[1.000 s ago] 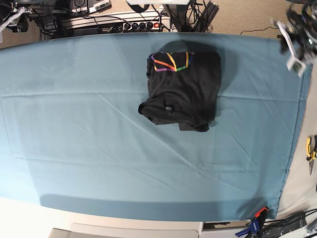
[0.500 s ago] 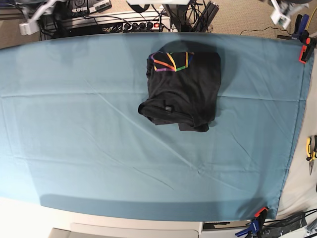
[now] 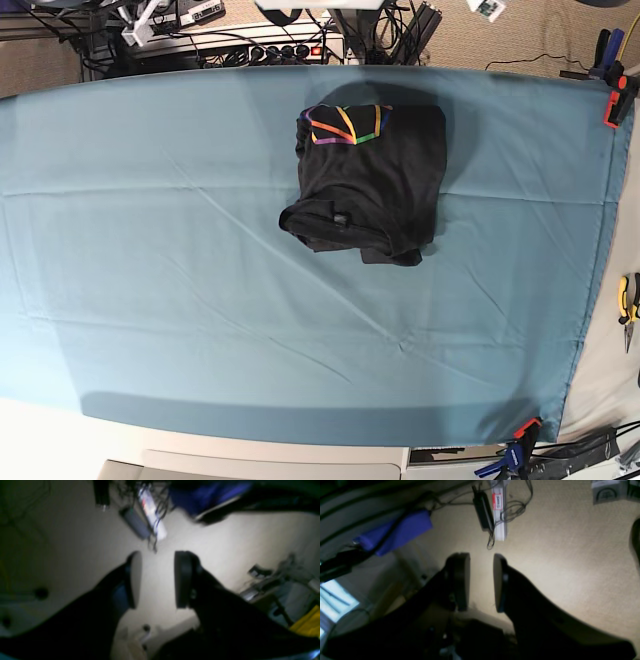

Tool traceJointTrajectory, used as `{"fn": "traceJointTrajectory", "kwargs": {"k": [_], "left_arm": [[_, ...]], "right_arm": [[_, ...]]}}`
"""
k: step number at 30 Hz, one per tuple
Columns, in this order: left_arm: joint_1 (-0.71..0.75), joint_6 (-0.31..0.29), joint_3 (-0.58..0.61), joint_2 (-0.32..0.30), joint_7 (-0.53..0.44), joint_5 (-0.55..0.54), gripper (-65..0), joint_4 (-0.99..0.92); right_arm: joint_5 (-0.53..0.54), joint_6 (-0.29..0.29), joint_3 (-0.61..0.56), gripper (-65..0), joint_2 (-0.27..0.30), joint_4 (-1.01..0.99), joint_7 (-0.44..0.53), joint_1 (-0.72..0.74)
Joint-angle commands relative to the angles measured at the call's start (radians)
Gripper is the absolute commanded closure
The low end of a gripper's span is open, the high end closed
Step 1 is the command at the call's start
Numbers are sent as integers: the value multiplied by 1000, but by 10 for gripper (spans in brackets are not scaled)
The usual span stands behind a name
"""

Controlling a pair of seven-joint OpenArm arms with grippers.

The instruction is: Fold the T-shirt properly

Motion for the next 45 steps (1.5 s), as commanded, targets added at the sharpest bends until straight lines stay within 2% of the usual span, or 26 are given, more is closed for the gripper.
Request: {"fn": "traceJointTrajectory", "kwargs": {"k": [1,5,8,10,15,17,20,22,25,27,29,32,34,38,41,45], "left_arm": [[-9,3,14,-5,-10,9,-208,-26],[-114,8,57,-5,-61,31,-208,-234],[-209,9,78,-5,-116,32,-208,-415],[-286,9,88,-4,-187,31,-208,-554],[-501,8,91,34,-311,32,-208,-944],[-586,8,92,49,-335,32,-208,-1102],[-701,8,92,72,-377,33,-208,-1330],[-764,8,92,85,-449,75,-208,-1470],[-839,9,92,107,-582,184,-208,-1648],[-878,9,92,127,-662,257,-208,-1740],[-909,29,92,157,-707,344,-208,-1808],[-943,122,92,211,-726,449,-208,-1859],[-955,176,105,245,-735,486,-208,-1863],[-966,265,219,308,-745,575,-208,-1862],[-968,317,296,341,-751,529,-208,-1863],[-974,316,301,370,-761,462,-208,-1863]], "right_arm": [[-5,0,-3,-162,13,-25,16,8],[-88,0,-36,-162,13,-182,110,79],[-178,0,-58,-162,13,-313,300,149],[-267,0,-69,-162,10,-411,430,217],[-480,0,-105,-162,6,-679,603,405],[-569,0,-134,-162,6,-788,702,462],[-718,-114,-196,-162,5,-940,895,521],[-835,-222,-239,-162,5,-1028,1007,545],[-945,-368,-295,-162,6,-1121,1092,560],[-946,-426,-314,-162,6,-1155,1131,562],[-914,-433,-314,-162,5,-1175,1145,562],[-800,-439,-312,-162,-4,-1183,1104,568],[-734,-478,-313,-162,-26,-1183,1065,575],[-727,-493,-315,-162,-74,-1183,1067,591],[-726,-493,-337,-162,-92,-1183,1061,610],[-726,-494,-393,-162,-93,-1183,1059,620]]}}
